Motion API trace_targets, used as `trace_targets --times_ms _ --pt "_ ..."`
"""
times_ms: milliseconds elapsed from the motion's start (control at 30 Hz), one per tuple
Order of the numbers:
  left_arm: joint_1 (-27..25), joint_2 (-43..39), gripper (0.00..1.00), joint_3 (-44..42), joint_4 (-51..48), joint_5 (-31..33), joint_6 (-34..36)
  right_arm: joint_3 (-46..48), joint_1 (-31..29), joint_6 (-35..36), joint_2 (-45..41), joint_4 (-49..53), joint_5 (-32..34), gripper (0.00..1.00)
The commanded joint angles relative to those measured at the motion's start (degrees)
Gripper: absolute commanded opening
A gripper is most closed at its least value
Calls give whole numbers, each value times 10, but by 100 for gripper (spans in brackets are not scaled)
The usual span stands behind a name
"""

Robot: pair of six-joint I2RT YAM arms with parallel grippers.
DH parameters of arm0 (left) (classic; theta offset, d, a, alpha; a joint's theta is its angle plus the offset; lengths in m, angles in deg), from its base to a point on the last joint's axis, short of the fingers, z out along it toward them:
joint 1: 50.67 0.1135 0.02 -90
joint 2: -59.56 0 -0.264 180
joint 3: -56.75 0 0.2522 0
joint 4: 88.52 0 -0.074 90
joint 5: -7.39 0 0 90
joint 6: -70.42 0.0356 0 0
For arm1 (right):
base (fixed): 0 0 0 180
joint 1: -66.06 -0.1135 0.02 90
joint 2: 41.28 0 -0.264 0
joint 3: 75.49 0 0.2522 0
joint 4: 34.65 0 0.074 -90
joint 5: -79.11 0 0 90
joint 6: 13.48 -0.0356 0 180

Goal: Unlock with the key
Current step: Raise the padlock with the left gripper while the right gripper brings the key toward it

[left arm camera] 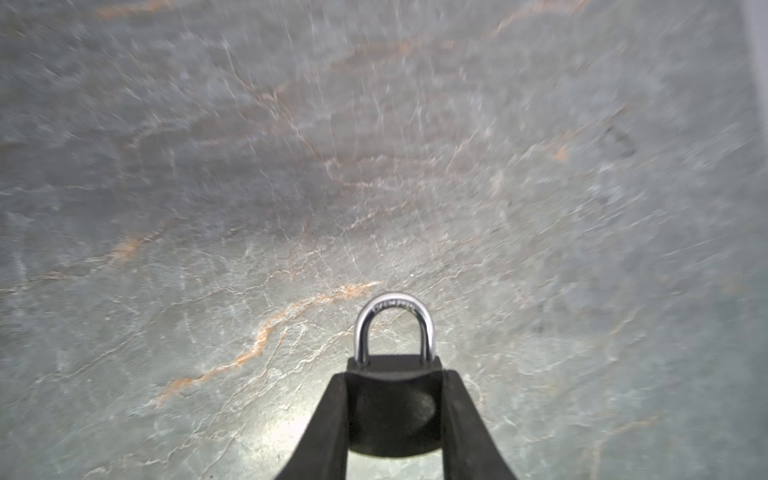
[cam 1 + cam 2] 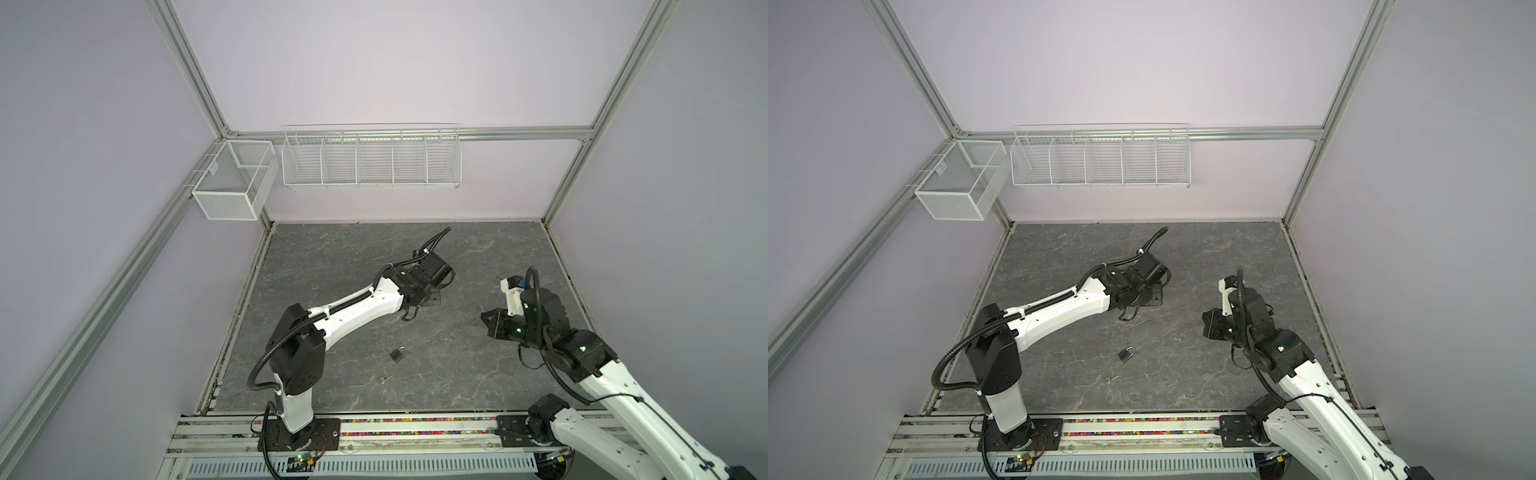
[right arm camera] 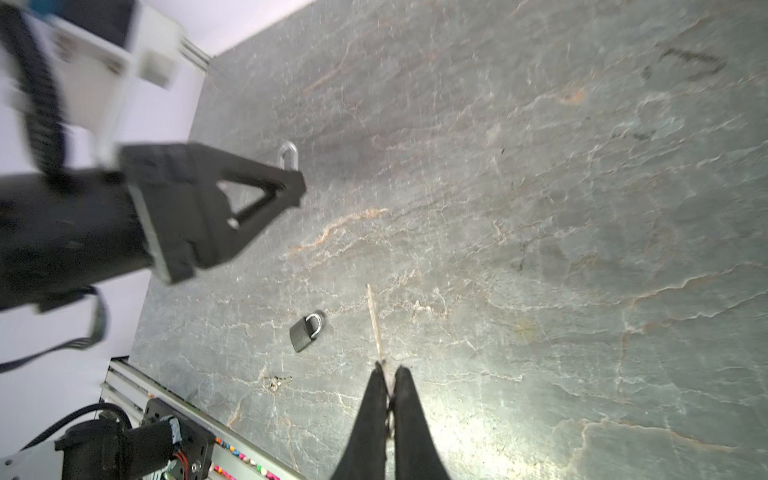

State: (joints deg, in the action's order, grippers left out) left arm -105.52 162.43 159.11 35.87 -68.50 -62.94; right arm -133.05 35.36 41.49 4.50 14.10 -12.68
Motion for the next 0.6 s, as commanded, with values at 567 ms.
trace_targets --times_ms 567 --pt "3 -139 0 -55 77 41 -102 103 -202 -124 126 -460 104 7"
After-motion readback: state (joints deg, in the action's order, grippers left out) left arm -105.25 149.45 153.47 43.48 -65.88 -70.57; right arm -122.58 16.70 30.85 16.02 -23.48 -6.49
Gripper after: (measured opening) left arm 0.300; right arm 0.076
